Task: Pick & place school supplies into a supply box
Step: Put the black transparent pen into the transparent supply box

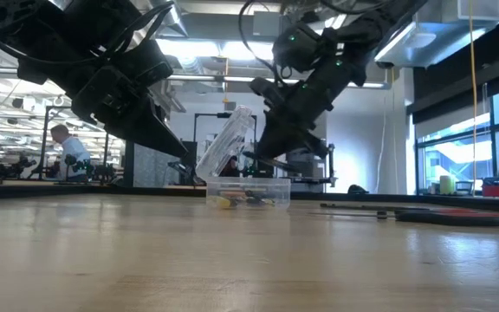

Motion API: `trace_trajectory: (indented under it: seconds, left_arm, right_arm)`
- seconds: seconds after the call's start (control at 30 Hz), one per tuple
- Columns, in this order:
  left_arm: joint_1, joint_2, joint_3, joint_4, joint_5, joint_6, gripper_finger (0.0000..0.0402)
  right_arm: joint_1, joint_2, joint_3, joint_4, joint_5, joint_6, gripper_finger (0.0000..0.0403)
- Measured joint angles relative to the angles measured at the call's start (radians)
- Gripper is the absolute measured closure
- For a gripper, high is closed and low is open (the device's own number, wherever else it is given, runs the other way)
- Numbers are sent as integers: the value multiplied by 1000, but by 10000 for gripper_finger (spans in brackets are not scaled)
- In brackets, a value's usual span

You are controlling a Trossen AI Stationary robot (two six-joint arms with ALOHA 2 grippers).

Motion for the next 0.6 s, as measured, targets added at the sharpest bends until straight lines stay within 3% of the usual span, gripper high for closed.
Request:
trace_trajectory:
  seconds: [0.2, 0.37, 0.6]
  left_arm:
    - [0, 0, 0, 0, 0, 0, 315]
    - [0, 0, 0, 0, 0, 0, 315]
    - [0, 0, 0, 0, 4, 0, 314]
  right_arm:
    - [0, 40, 31, 51, 1, 31, 358]
    - [0, 91, 67, 53, 87, 28, 358]
    - [-2, 158, 75, 73, 88, 27, 346]
